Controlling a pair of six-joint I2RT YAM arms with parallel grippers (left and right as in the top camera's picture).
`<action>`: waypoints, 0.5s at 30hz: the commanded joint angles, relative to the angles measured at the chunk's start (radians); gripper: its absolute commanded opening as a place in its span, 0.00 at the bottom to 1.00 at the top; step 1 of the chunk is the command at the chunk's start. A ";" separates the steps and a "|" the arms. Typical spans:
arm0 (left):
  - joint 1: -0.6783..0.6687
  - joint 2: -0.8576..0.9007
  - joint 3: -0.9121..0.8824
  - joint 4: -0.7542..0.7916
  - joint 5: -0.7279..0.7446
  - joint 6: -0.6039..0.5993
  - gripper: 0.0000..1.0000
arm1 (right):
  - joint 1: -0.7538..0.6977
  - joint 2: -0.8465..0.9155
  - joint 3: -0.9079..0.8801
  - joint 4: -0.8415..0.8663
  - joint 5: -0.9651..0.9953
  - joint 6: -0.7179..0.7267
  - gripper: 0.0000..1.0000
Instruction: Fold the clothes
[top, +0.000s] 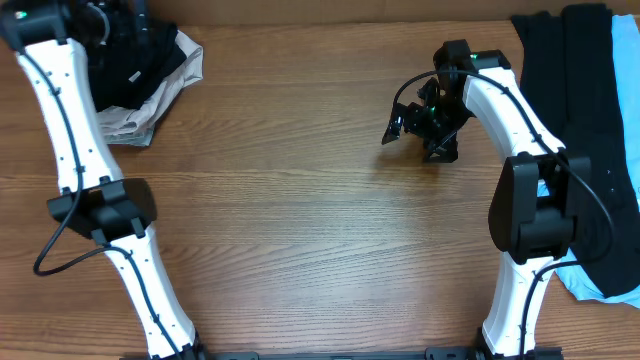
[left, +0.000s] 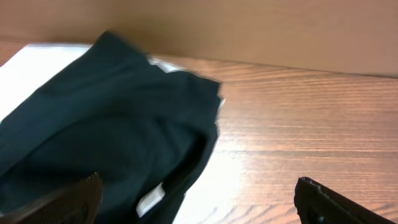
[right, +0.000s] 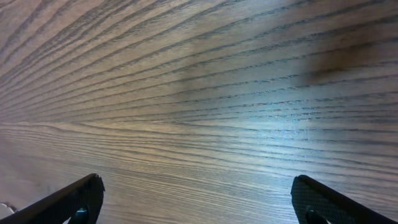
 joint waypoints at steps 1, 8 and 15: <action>0.046 -0.017 0.000 -0.049 -0.061 -0.060 1.00 | 0.003 -0.029 0.016 0.005 -0.012 0.000 1.00; 0.063 -0.013 -0.096 -0.078 -0.227 -0.125 1.00 | 0.003 -0.029 0.016 0.011 -0.012 0.000 1.00; 0.035 -0.012 -0.241 0.171 -0.212 0.030 1.00 | 0.003 -0.029 0.016 0.012 -0.011 0.000 1.00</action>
